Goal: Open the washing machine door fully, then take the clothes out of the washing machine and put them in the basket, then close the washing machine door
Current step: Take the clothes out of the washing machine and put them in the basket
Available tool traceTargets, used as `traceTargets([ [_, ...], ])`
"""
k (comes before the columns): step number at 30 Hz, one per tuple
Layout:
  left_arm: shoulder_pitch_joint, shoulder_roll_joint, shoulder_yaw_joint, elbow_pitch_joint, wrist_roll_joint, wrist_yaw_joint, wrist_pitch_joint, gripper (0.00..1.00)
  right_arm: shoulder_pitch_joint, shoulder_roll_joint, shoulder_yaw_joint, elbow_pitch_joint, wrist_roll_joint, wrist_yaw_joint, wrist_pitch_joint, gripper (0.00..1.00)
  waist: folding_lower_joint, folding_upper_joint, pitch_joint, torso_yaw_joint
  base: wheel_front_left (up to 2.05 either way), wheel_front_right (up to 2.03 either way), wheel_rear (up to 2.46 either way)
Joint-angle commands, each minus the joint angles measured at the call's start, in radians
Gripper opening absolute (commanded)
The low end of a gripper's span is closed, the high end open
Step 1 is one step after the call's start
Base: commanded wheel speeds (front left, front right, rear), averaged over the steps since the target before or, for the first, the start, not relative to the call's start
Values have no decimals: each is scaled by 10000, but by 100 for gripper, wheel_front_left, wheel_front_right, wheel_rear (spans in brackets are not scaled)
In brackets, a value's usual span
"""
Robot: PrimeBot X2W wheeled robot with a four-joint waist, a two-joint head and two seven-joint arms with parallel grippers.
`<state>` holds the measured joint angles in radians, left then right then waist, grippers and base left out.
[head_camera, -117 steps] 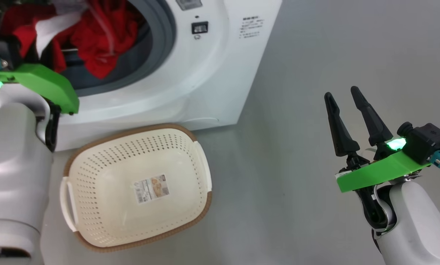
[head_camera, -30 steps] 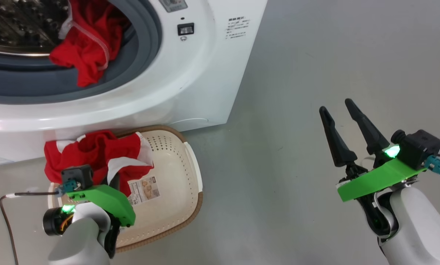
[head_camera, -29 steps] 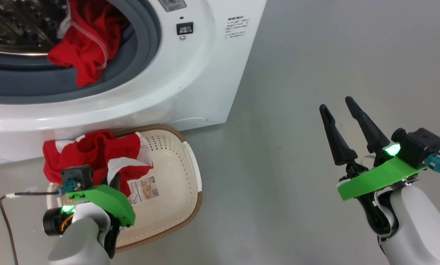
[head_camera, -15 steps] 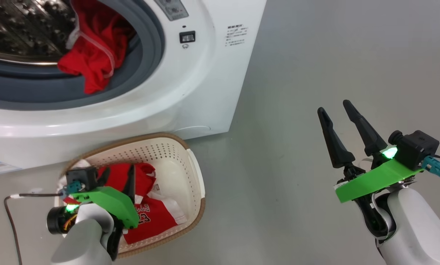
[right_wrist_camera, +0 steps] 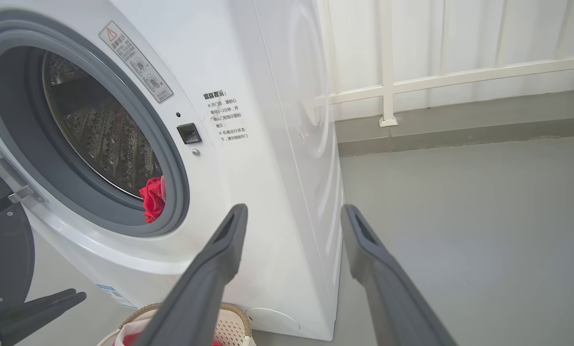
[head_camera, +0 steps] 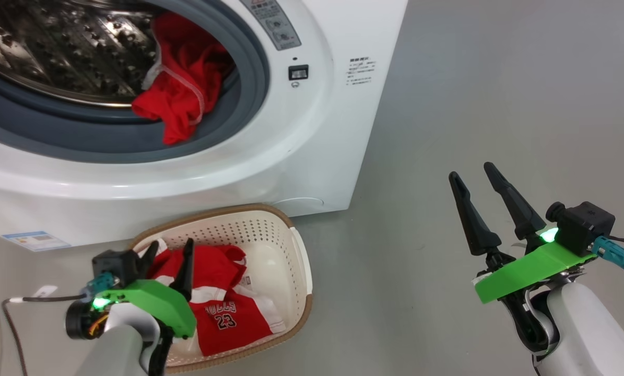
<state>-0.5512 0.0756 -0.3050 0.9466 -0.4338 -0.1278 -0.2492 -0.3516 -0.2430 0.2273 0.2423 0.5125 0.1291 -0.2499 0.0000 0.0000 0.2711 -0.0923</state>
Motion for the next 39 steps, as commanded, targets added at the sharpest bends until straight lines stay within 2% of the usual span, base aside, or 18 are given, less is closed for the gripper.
traceTargets([
  [1, 177, 416, 382, -369, 57, -28, -126, 100, 140, 22, 144, -212, 160, 16, -118, 100, 0, 0, -126, 141, 0, 0, 0],
  [12, 1552, 462, 1498, -3263, 671, 169, -126, 100, 409, 79, 90, -128, 198, 16, -118, 100, 0, 0, -620, 371, 0, 0, 0],
  [20, 2753, 383, 1885, -5118, 984, 274, -126, 100, 741, 86, 62, -11, 229, 16, -118, 100, 0, 0, -1309, 521, 0, 0, 0],
  [28, 3489, 386, 1997, -6393, 1001, 392, -126, 100, 968, 66, 37, 0, 226, 16, -118, 100, 0, 0, -1773, 705, 0, 0, 0],
  [39, 4453, 447, 2084, -7836, 925, 803, 46, 100, 1266, 56, -49, 14, 225, 16, -118, 100, 0, 0, -2251, 899, 0, 0, 0],
])
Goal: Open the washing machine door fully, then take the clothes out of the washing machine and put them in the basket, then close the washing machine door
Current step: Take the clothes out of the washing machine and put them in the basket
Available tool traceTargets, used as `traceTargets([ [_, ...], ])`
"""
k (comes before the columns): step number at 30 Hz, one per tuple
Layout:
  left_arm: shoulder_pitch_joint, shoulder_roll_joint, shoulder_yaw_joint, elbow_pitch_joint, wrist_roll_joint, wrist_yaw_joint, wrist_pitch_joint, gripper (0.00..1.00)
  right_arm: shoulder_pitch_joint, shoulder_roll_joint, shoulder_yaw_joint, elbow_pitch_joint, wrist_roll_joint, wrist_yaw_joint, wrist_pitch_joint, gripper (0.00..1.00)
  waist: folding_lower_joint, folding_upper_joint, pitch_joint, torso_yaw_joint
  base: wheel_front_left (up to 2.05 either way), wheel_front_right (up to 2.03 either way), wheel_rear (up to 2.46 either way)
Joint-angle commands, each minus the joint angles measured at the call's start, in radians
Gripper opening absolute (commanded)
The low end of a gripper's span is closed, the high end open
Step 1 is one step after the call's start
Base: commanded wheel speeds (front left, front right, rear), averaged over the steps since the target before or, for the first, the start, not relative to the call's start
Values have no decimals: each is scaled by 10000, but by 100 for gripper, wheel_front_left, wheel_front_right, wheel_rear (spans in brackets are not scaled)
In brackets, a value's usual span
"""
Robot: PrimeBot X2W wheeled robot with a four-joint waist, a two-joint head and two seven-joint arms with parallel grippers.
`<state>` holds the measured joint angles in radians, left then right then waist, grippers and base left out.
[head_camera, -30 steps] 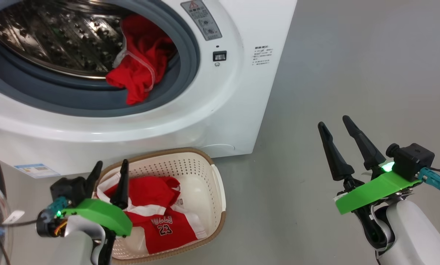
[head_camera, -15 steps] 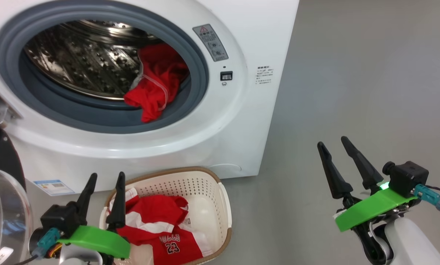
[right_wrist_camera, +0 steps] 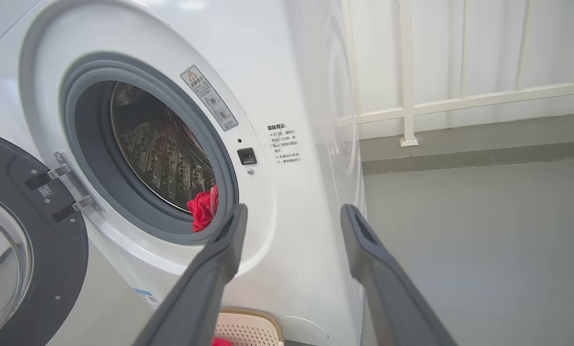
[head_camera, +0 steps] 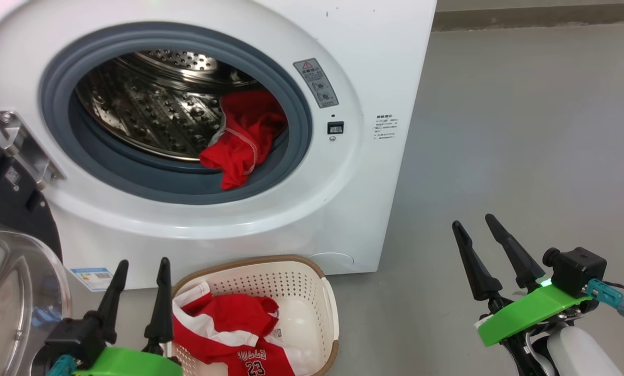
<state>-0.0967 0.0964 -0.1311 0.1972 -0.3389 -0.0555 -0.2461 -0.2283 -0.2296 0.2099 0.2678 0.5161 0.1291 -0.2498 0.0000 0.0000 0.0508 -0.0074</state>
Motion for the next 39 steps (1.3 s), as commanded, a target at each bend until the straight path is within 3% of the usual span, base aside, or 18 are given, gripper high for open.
traceTargets([
  [1, -33, 235, 350, -449, -47, 107, 39, 100, 49, -84, 124, -248, 186, 16, -120, 100, 0, 0, -56, 66, 0, 0, 0],
  [27, 40, 262, 129, -860, -255, 286, 253, 100, -12, -238, 277, -272, 195, 16, -120, 100, 0, 0, 153, 26, 0, 0, 0],
  [39, -1658, 358, -340, -344, -82, 78, 785, 100, -273, -286, 208, -487, 164, 16, -120, 100, 0, 0, 919, -253, 0, 0, 0],
])
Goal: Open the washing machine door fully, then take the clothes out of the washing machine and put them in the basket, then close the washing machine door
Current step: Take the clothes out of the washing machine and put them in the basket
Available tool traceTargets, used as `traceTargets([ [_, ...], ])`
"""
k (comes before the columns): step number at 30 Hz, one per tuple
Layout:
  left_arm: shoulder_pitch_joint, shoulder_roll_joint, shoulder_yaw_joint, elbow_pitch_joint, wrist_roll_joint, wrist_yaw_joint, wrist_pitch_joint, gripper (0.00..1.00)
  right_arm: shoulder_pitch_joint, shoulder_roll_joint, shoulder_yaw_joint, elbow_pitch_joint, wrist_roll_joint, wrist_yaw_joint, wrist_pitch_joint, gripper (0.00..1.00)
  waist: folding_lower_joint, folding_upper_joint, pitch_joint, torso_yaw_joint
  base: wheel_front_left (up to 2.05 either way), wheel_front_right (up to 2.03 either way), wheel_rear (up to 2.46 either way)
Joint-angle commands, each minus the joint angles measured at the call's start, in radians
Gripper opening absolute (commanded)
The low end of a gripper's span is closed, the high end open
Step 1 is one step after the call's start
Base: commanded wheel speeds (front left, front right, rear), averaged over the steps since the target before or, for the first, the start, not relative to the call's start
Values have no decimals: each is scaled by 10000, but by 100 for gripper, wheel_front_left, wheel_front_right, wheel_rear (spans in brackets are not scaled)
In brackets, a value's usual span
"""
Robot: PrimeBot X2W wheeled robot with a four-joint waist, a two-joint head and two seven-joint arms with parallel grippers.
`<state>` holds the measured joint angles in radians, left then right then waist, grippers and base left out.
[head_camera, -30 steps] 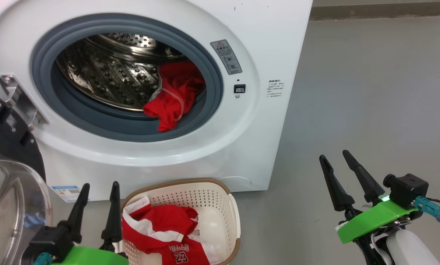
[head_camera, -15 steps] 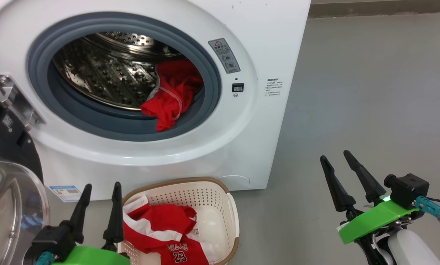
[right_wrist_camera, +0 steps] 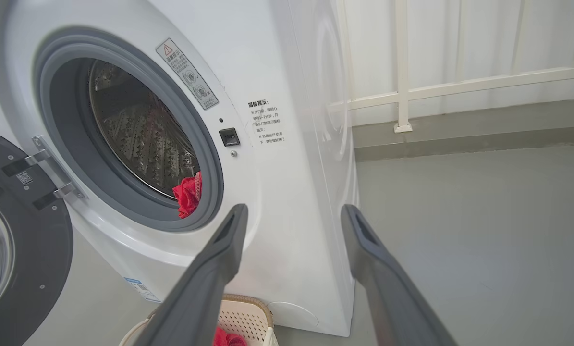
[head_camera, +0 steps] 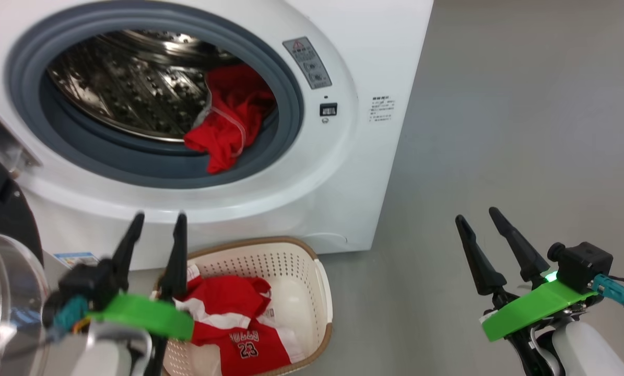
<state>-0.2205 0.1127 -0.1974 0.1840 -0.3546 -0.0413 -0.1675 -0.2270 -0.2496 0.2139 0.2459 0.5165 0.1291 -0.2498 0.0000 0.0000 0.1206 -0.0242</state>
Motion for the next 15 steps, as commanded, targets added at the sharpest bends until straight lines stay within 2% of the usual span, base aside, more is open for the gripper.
traceTargets([
  [1, -713, 172, 302, -55, 27, -107, 65, 100, -333, -80, 147, -298, 154, 16, -120, 100, 0, 0, 333, -116, 0, 0, 0],
  [10, -3529, 131, 205, 2361, -147, -340, 614, 100, -785, 59, 17, -481, 98, 16, -120, 100, 0, 0, 1457, -623, 0, 0, 0],
  [15, -5073, 293, 206, 3886, -84, -380, 787, 100, -1053, 182, -80, -610, 72, 16, -120, 100, 0, 0, 2105, -1054, 0, 0, 0],
])
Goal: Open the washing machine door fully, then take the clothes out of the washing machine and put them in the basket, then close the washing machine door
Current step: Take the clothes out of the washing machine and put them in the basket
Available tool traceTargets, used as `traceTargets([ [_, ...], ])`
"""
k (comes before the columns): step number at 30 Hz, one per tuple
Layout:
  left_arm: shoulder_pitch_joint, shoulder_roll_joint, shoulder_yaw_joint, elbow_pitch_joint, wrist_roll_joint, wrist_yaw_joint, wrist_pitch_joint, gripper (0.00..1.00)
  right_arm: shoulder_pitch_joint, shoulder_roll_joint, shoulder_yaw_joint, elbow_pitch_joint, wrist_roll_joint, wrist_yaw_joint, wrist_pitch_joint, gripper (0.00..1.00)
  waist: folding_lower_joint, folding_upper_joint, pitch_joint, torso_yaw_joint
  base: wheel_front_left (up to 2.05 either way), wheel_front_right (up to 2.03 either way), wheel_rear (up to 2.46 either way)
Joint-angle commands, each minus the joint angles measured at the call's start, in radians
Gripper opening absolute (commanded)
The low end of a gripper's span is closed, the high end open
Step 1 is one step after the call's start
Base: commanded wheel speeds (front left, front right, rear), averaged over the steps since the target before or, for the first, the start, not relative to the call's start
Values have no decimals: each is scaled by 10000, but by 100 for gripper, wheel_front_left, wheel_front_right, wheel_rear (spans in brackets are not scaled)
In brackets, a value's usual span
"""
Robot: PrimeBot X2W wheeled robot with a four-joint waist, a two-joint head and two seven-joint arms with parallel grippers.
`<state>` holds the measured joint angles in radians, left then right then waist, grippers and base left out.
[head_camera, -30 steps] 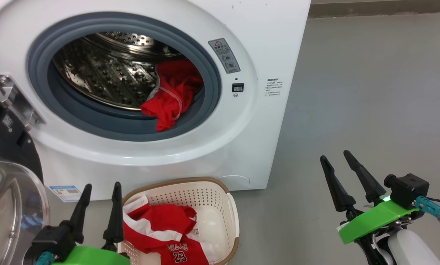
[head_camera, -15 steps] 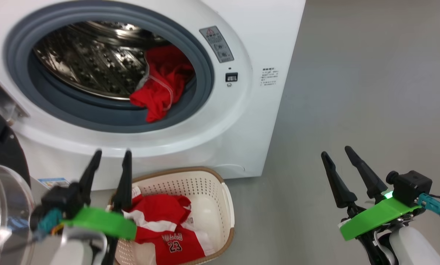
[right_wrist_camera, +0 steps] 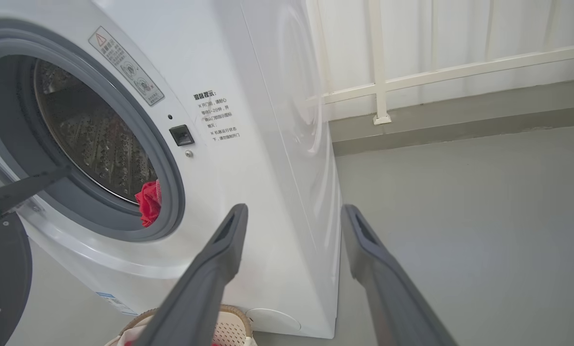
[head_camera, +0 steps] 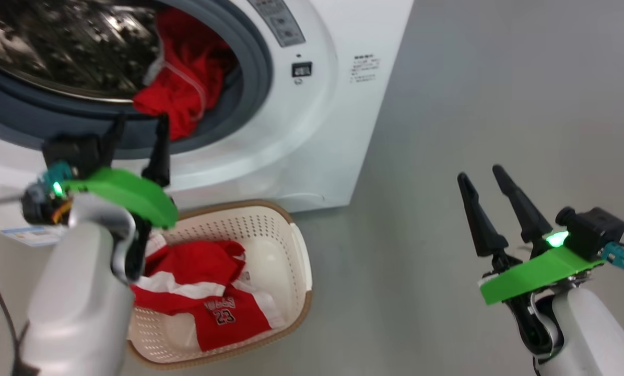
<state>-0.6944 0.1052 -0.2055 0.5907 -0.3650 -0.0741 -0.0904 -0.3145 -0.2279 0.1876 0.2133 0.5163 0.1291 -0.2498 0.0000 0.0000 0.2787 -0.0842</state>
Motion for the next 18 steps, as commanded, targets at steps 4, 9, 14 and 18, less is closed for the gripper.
traceTargets([
  [4, -1542, 431, 469, 940, -205, -112, 128, 100, -389, 47, 172, -388, 59, 16, -120, 100, 0, 0, 1003, -762, 0, 0, 0],
  [9, -2954, 691, 592, 2343, -254, -78, 314, 100, -638, 171, 207, -487, 49, 16, -120, 100, 0, 0, 1569, -1115, 0, 0, 0],
  [14, -4162, 741, 935, 3591, -750, -156, 744, 100, -790, 341, 291, -524, 49, 16, -120, 100, 0, 0, 2030, -1426, 0, 0, 0],
  [18, -4784, 928, 1040, 4163, -890, -190, 912, 100, -877, 428, 348, -547, 49, 16, -120, 100, 0, 0, 2250, -1617, 0, 0, 0],
])
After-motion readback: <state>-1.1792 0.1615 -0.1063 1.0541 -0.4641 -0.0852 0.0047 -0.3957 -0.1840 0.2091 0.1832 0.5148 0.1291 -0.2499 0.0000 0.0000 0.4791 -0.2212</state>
